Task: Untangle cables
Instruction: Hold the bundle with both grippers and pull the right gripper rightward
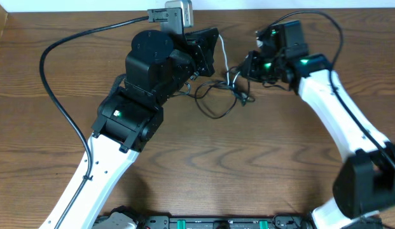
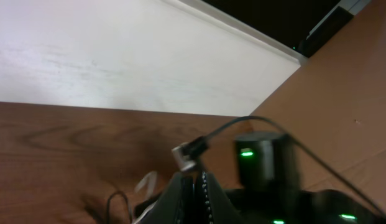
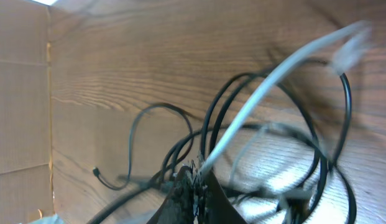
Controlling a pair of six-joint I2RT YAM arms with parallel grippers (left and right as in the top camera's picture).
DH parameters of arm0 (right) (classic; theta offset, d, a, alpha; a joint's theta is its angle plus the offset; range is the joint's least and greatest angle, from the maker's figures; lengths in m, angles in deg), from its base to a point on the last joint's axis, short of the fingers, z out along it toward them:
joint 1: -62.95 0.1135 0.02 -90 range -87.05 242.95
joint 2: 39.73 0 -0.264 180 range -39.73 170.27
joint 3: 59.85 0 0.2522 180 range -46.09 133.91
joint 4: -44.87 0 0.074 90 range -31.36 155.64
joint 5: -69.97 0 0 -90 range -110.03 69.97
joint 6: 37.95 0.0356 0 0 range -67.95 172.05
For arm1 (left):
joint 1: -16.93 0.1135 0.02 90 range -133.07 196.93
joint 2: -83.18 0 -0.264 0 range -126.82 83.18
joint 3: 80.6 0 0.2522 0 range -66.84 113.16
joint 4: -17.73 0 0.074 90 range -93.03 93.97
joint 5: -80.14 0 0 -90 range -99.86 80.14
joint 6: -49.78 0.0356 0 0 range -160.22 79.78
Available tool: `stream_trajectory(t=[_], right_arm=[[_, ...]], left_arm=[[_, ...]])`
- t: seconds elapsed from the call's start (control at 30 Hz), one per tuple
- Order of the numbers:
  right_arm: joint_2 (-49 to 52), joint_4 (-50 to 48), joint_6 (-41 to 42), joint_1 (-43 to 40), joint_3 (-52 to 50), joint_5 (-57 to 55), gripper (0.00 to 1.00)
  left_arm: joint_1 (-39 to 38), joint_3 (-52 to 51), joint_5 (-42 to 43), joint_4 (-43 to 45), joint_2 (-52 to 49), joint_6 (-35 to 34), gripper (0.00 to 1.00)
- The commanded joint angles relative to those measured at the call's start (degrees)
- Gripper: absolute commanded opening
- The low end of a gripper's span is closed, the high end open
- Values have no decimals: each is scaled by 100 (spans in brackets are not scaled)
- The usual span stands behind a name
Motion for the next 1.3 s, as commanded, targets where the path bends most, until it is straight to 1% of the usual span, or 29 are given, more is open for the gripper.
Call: stream_trajectory(t=[0.0, 0.23, 0.53, 0.63, 0.73, 0.87, 1.0, 1.03, 1.07, 1.1, 1.13, 1.17, 1.27], right_arm=[[-367, 155, -264, -190, 13, 35, 1], [-533, 420, -358, -601, 13, 39, 1], [-575, 568, -608, -835, 22, 46, 1], [-597, 564, -649, -953, 107, 229, 1], [-629, 603, -774, -1117, 337, 553, 1], [-649, 898, -807, -1178, 601, 562, 1], [-647, 1139, -824, -1130, 612, 533, 1], [-643, 1198, -861, -1119, 612, 514, 1], [-643, 1279, -911, -1099, 612, 483, 1], [-643, 1305, -920, -1093, 612, 468, 1], [-643, 1316, -922, -1093, 612, 468, 1], [-643, 1316, -922, -1095, 612, 424, 1], [-643, 1298, -922, -1095, 612, 385, 1]], left_arm=[[24, 101, -83, -28, -44, 98, 7], [24, 101, -116, -177, -48, 249, 7], [24, 101, -192, -264, -50, 424, 8], [24, 101, -584, -511, -76, 446, 7], [24, 101, -1097, -1008, -214, 673, 8], [28, 101, -1272, -1528, -479, 824, 9], [31, 101, -1272, -1912, -787, 990, 43], [31, 101, -1270, -1982, -850, 1049, 50], [31, 101, -1272, -2085, -951, 1088, 65], [31, 101, -1268, -2122, -997, 1108, 73], [31, 101, -1270, -2146, -1025, 1106, 78], [31, 101, -1268, -2157, -1049, 1110, 86], [28, 101, -1226, -2146, -1049, 1252, 93]])
